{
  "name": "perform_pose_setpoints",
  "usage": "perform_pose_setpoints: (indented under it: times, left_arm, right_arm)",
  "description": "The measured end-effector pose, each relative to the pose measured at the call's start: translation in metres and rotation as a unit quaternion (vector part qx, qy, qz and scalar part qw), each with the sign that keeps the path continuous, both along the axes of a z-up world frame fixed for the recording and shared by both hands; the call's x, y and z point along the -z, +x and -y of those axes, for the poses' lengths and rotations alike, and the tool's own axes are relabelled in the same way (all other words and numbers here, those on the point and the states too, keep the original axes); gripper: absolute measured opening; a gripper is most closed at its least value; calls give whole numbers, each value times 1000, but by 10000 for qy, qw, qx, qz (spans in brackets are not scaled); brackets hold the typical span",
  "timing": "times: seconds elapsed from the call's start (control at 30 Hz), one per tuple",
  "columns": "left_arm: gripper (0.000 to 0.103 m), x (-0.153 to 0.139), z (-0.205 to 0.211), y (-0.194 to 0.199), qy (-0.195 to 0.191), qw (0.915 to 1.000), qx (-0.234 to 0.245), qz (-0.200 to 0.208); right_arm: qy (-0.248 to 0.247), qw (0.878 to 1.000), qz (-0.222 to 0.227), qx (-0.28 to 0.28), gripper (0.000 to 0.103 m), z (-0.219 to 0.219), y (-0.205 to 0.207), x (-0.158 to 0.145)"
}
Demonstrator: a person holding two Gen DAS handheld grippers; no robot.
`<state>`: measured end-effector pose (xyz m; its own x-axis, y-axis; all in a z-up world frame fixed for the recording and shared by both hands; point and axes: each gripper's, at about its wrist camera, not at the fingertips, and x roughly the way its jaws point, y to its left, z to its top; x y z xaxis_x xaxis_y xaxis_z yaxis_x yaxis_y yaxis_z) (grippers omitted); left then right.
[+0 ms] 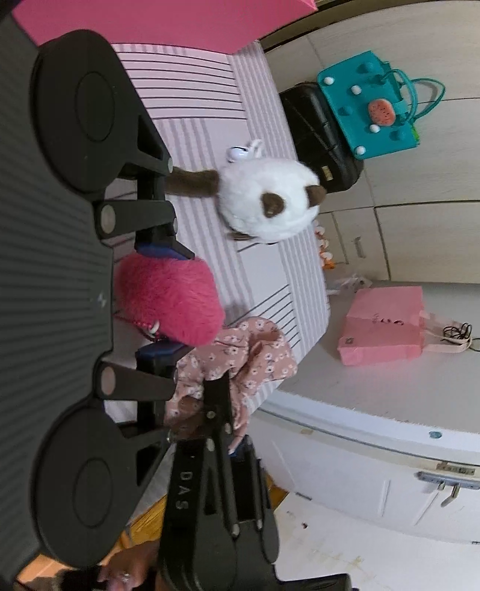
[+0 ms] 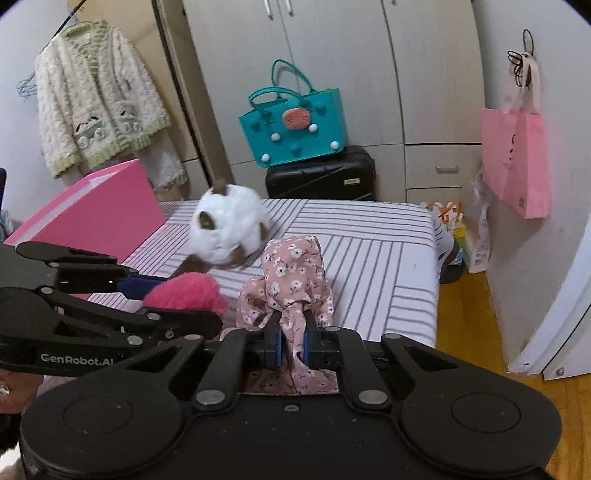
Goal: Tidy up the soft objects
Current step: 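Lift the pom-pom and scrunchie and carry both over the pink box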
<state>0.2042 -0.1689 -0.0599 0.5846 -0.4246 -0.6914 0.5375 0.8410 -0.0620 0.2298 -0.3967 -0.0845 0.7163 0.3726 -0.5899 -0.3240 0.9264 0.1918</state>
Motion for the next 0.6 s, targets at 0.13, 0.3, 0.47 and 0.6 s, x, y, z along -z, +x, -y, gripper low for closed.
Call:
perform_pose_setpoints:
  times: [0.13, 0.3, 0.47, 0.6]
  left_arm:
    - [42, -4, -14, -10, 46, 9996, 111, -272]
    - [42, -11, -33, -25, -56, 9995, 121, -291]
    - [42, -16, -47, -35, -89, 9982, 291, -519]
    - [42, -21, -61, -40, -135, 9972, 313, -666]
  right_arm:
    - [-26, 9999, -87, -94, 12, -7, -11, -6]
    - [55, 9990, -382, -232, 13, -15, -20, -13]
    - [47, 9960, -651, -605, 13, -30, -27, -24]
    - [-11, 9937, -811, -773, 14, -44, -35, -33]
